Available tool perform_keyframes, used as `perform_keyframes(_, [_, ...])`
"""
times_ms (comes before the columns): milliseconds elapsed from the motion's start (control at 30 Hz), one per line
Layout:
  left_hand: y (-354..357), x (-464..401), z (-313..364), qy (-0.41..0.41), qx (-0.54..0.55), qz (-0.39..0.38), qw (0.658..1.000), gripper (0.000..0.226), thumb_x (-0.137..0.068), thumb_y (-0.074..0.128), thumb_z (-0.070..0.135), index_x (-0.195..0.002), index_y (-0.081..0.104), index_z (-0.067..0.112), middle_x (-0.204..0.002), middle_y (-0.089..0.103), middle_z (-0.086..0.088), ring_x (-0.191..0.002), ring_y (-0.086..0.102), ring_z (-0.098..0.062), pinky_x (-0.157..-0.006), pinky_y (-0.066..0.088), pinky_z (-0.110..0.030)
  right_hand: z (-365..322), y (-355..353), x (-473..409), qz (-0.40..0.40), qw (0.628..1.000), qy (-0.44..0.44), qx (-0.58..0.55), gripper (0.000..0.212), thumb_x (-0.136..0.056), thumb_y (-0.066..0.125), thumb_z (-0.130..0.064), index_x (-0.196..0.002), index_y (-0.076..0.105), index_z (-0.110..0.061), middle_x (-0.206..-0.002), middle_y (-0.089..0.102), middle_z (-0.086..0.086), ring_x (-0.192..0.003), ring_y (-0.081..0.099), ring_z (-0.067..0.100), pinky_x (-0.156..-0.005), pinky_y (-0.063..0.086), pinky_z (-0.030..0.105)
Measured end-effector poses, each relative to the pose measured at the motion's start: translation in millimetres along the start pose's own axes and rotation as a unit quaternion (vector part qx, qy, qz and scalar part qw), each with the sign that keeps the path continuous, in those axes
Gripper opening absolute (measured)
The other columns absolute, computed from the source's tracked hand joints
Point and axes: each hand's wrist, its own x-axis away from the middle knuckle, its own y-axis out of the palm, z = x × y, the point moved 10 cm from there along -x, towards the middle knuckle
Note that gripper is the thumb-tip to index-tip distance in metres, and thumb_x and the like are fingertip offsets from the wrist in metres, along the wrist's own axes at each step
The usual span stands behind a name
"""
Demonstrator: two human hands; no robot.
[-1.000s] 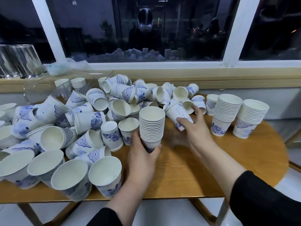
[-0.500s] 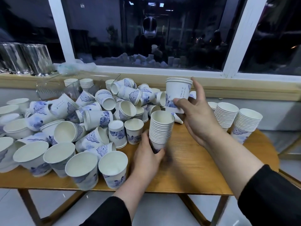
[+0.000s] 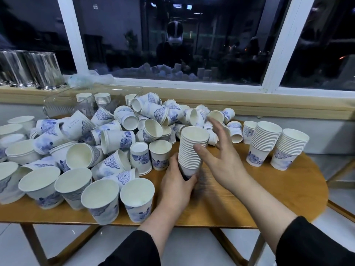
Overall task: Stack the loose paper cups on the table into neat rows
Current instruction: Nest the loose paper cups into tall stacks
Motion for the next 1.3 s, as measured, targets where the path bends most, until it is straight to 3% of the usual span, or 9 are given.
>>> perform_keyframes(100, [-1,0,-1,0.006,-0.008,0.005,1.0,0.074,-0.081,0.081,0.029,-0.142,0.04,0.028,-0.133,0.063,0.004,-0.12,0.059,-0.018,-0.097,0.05,-0.038,6,8,2,-0.037,0.999,0.0,0.009,0.043,-0.093,0.064,-0.036,-0.133,0.05,-0.034,-0.154,0.032,-0.015,-0.141,0.026,-0.006,-0.118,0.029,0.038])
perform_keyframes(233, [-2,-1,-1,0.005,-0.015,0.006,1.0,0.073,-0.079,0.082,0.032,-0.14,0.041,0.029,-0.13,0.064,0.004,-0.118,0.06,-0.019,-0.096,0.05,-0.038,33,6,18,-0.038,0.998,0.026,-0.032,0.06,-0.095,0.06,-0.038,-0.148,0.03,-0.039,-0.149,0.037,-0.025,-0.134,0.037,-0.01,-0.11,0.039,0.032])
perform_keyframes(367, [-1,-3,1,0.017,-0.023,0.009,1.0,0.074,-0.078,0.083,0.031,-0.139,0.043,0.029,-0.133,0.06,0.008,-0.122,0.056,-0.014,-0.096,0.047,-0.03,81,-3,47,-0.061,0.992,0.1,-0.049,0.051,-0.094,0.055,-0.041,-0.14,0.035,-0.048,-0.146,0.046,-0.019,-0.129,0.048,-0.005,-0.11,0.043,0.034])
perform_keyframes(433, [4,-4,2,0.017,-0.023,-0.003,1.0,0.074,-0.077,0.084,0.032,-0.138,0.043,0.03,-0.131,0.06,0.011,-0.12,0.056,-0.01,-0.094,0.046,-0.027,96,-13,57,-0.06,0.989,0.123,-0.056,0.051,-0.094,0.054,-0.041,-0.142,0.038,-0.042,-0.142,0.052,-0.017,-0.126,0.052,-0.004,-0.11,0.043,0.035])
perform_keyframes(633, [70,-2,32,0.026,-0.016,-0.099,0.995,0.058,-0.077,0.083,0.032,-0.119,0.043,0.035,-0.117,0.064,0.013,-0.11,0.061,-0.011,-0.082,0.046,-0.025,112,-44,67,-0.016,0.986,0.135,-0.092,0.059,-0.092,0.056,-0.037,-0.147,0.036,-0.027,-0.14,0.054,-0.014,-0.123,0.056,-0.001,-0.106,0.046,0.032])
perform_keyframes(800, [135,6,59,0.053,0.008,-0.15,0.987,0.066,-0.081,0.079,0.03,-0.137,0.044,0.035,-0.127,0.066,0.008,-0.116,0.062,-0.012,-0.094,0.051,-0.032,138,-81,76,0.069,0.981,0.135,-0.121,0.054,-0.094,0.06,-0.028,-0.144,0.041,-0.027,-0.137,0.058,-0.017,-0.127,0.054,0.003,-0.103,0.045,0.032])
perform_keyframes(1000, [172,5,66,0.094,-0.029,-0.212,0.972,0.075,-0.087,0.072,0.021,-0.147,0.032,0.044,-0.136,0.063,0.01,-0.124,0.06,-0.012,-0.103,0.05,-0.039,155,-104,77,0.139,0.97,0.137,-0.145,0.056,-0.094,0.064,-0.013,-0.144,0.042,-0.021,-0.133,0.06,-0.013,-0.117,0.056,-0.009,-0.082,0.049,0.009])
perform_keyframes(1100, [179,2,68,0.104,-0.04,-0.228,0.967,0.082,-0.089,0.067,0.019,-0.149,0.024,0.054,-0.138,0.062,0.012,-0.123,0.062,-0.012,-0.104,0.051,-0.04,157,-115,78,0.163,0.969,0.137,-0.122,0.054,-0.093,0.065,-0.011,-0.142,0.045,-0.021,-0.128,0.057,-0.022,-0.108,0.054,-0.02,-0.079,0.046,0.005])
perform_keyframes(1300, [193,2,76,0.133,-0.048,-0.241,0.96,0.08,-0.093,0.063,0.027,-0.149,0.017,0.061,-0.141,0.061,0.007,-0.129,0.059,-0.016,-0.107,0.048,-0.043,170,-136,85,0.197,0.967,0.154,-0.057,0.054,-0.089,0.071,-0.015,-0.135,0.049,-0.032,-0.128,0.06,-0.015,-0.111,0.059,-0.006,-0.091,0.049,0.018])
